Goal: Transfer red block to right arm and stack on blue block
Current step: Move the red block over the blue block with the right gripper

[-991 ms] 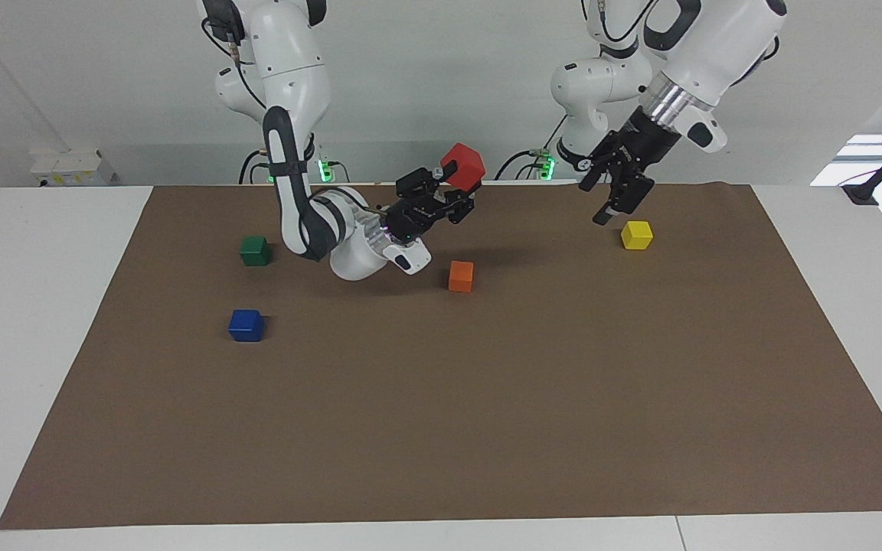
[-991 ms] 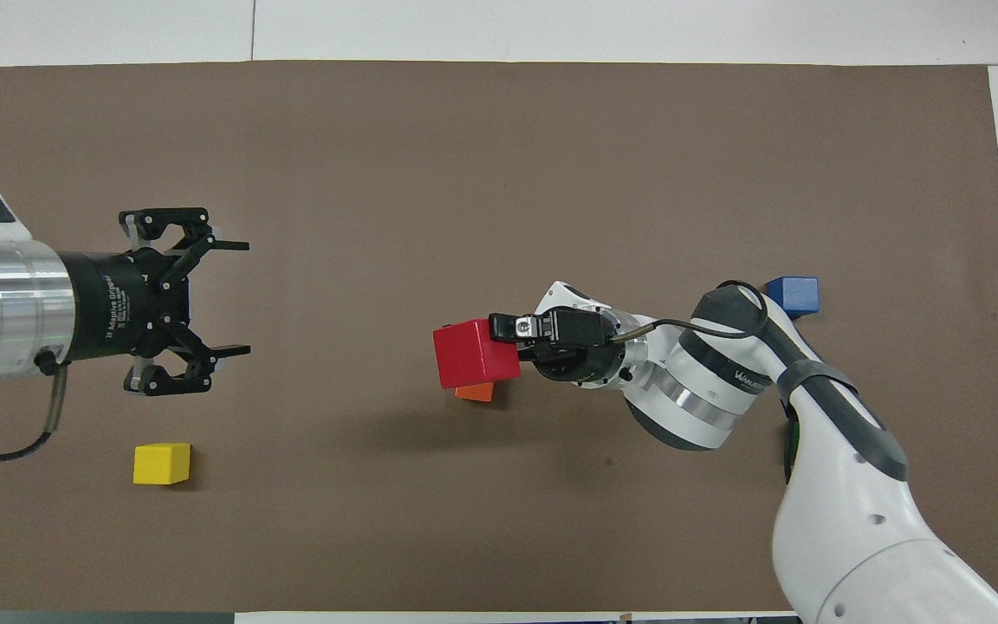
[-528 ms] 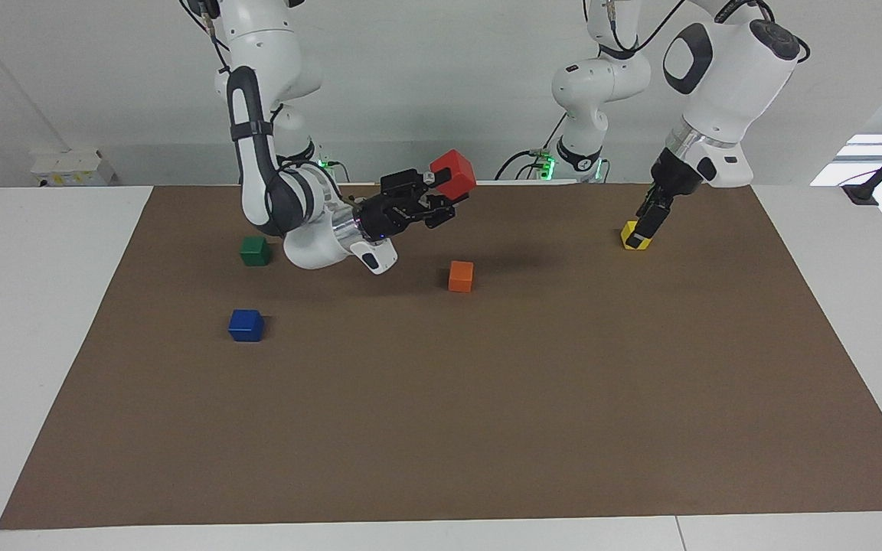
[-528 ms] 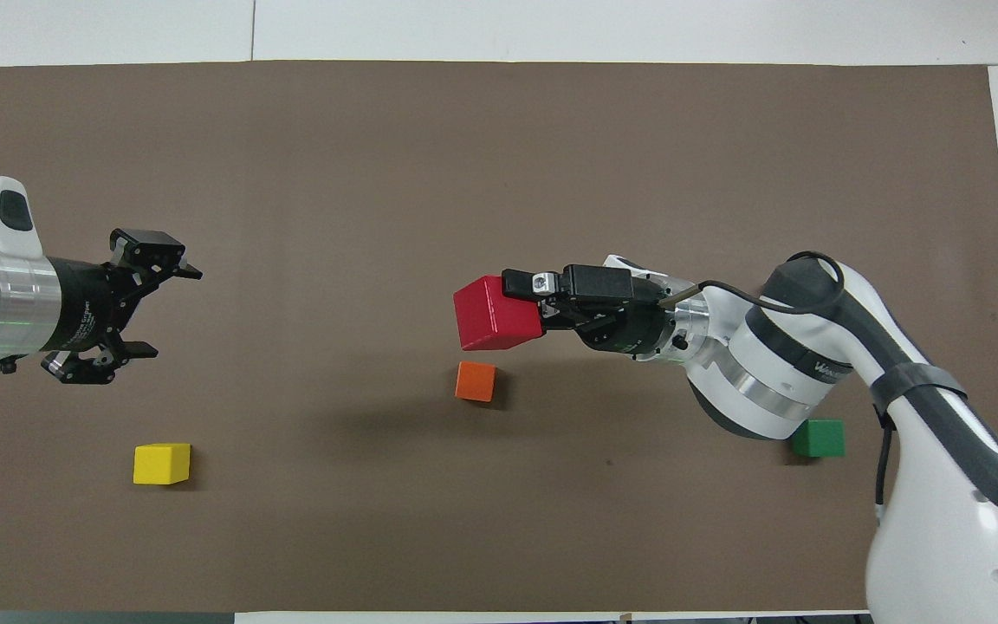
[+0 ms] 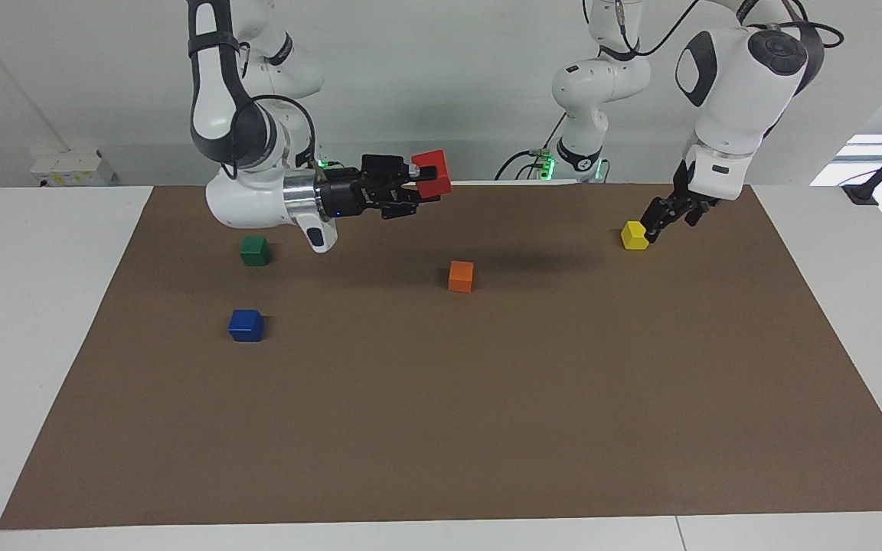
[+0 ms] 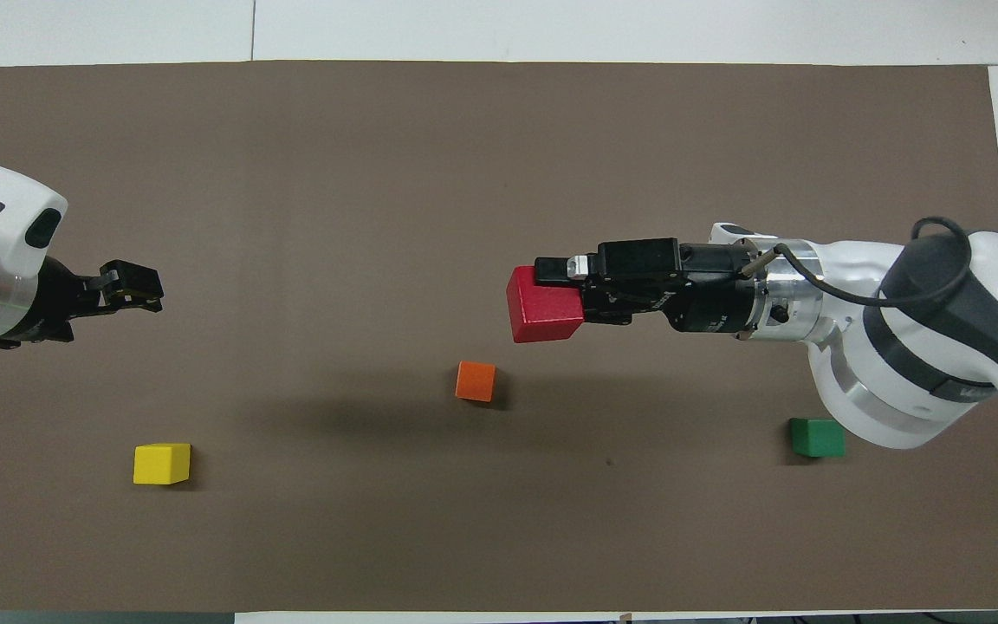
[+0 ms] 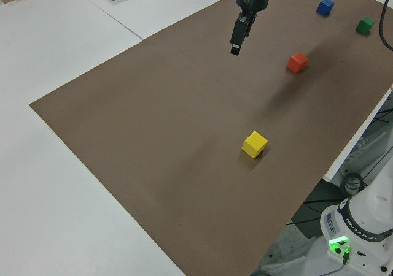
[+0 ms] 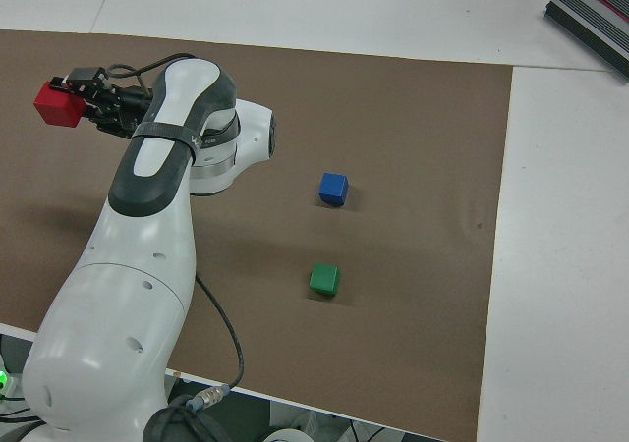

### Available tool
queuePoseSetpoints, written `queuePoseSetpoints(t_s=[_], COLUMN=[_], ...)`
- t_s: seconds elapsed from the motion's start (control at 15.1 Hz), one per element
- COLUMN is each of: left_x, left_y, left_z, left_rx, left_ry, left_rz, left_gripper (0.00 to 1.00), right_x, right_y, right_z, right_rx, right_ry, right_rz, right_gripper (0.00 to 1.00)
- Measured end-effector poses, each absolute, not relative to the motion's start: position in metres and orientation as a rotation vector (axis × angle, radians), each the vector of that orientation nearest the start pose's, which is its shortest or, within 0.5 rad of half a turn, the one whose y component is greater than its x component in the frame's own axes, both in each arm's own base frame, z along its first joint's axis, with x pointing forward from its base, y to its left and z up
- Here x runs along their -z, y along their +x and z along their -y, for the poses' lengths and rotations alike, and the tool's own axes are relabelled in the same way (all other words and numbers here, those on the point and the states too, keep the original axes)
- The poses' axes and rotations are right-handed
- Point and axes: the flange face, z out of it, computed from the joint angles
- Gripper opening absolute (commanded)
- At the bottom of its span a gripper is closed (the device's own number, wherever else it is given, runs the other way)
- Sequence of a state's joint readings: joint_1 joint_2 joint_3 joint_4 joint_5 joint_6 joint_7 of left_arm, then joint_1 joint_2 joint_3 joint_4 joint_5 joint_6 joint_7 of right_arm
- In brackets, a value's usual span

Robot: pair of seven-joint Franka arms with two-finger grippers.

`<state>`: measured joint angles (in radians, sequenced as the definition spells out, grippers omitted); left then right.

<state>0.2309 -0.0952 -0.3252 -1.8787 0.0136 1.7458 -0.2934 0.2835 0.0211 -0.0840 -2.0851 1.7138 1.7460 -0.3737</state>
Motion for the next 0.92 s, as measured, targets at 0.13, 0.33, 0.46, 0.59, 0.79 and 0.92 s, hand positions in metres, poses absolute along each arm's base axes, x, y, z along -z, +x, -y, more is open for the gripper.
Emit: queuePoseSetpoints(t_s=[0.13, 0.33, 0.46, 0.59, 0.79, 0.92], left_x=[-0.553, -0.551, -0.547, -0.547, -0.543, -0.542], left_y=[0.545, 0.56, 0.561, 0.561, 0.556, 0.554], left_z=[0.051, 0.044, 0.039, 0.039, 0.041, 0.043], left_rx=[-0.096, -0.13, -0.15, -0.149, -0.18, -0.184], left_ry=[-3.082, -3.095, -3.093, -3.09, -3.085, -3.083], left_rz=[0.151, 0.11, 0.113, 0.113, 0.104, 0.1], left_gripper=[1.0, 1.0, 1.0, 1.0, 1.0, 1.0], right_x=[-0.487, -0.498, -0.504, -0.513, -0.525, -0.524], right_y=[0.535, 0.543, 0.547, 0.551, 0.554, 0.554], right_z=[-0.182, -0.161, -0.147, -0.137, -0.124, -0.115], right_rx=[-0.113, -0.103, -0.097, -0.101, -0.097, -0.094], right_ry=[-1.661, -1.869, -2.022, -2.173, -2.429, -2.568], right_rz=[-0.133, -0.099, -0.067, -0.052, -0.04, -0.026], right_gripper=[0.0, 0.0, 0.0, 0.0, 0.0, 0.0])
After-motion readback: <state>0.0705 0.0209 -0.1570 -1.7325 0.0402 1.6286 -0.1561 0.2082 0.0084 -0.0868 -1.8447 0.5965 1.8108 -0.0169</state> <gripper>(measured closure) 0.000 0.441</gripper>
